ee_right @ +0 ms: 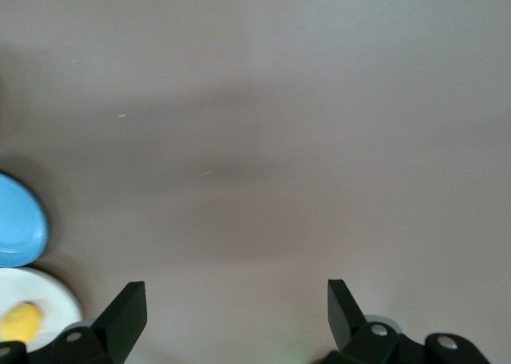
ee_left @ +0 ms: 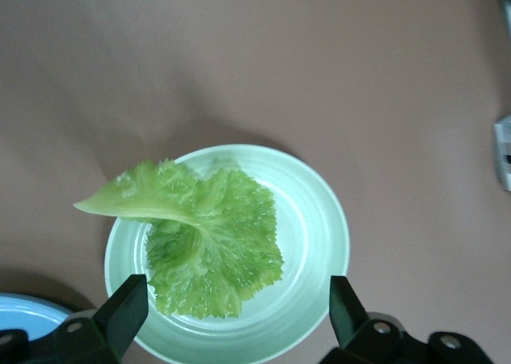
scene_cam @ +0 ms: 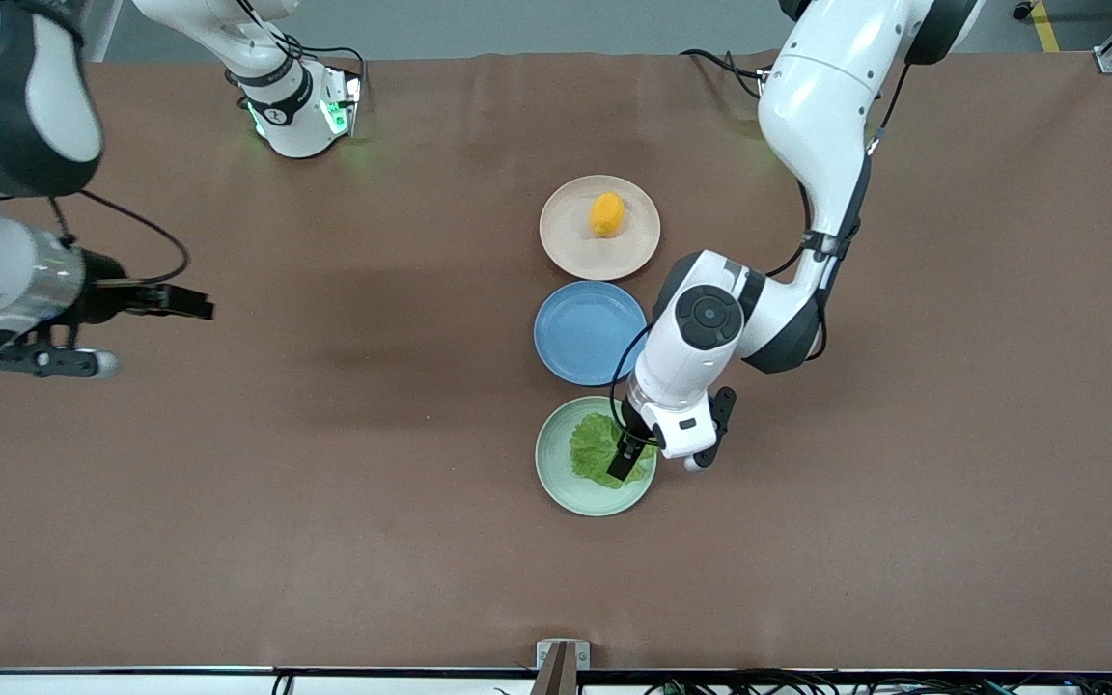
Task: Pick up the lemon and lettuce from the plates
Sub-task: 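Reach the left gripper down onto the lettuce on the green plate, then reach the right gripper to the lemon while the left gripper grips lettuce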
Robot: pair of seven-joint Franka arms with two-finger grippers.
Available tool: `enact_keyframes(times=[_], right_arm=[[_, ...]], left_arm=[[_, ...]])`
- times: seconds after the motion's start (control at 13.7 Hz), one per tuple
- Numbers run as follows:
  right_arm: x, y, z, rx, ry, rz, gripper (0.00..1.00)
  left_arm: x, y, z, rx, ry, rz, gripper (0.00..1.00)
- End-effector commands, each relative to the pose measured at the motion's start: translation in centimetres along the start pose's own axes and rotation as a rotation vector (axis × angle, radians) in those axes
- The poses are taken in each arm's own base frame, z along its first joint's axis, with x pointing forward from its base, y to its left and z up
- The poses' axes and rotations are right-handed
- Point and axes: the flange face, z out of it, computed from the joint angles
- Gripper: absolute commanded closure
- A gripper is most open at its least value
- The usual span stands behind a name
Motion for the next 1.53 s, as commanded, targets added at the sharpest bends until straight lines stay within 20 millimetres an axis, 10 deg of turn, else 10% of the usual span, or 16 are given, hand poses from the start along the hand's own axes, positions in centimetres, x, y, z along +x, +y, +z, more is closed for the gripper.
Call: enact_keyframes(times=[0.0,0.73,1.02,1.24,1.46], right_arm=[[-6.1,-8.9,1.6,-0.019,0.011,0.088,0.0],[-27.8,-35.4,25.7,0.058,0.177,0.239,0.0],[-31.8,-39.5,35.4,0.035,0.261,0.268,0.0],[-31.9,-42.0,38.3,0.027,0.288,0.306,0.0],[-32.0,-43.5,40.2,0.023,0.291,0.289,0.0]], left_arm=[[-0.5,0.1,2.6,-0.023,-0.009,-0.066,0.0],[-1.6,-2.0,7.3,0.011,-0.002,-0.062,0.0],[-2.1,-2.5,8.3,0.025,0.0,-0.051,0.0],[-2.2,-2.7,8.7,0.029,0.002,-0.047,0.05],[-2.3,-2.8,8.8,0.032,0.002,-0.047,0.34]])
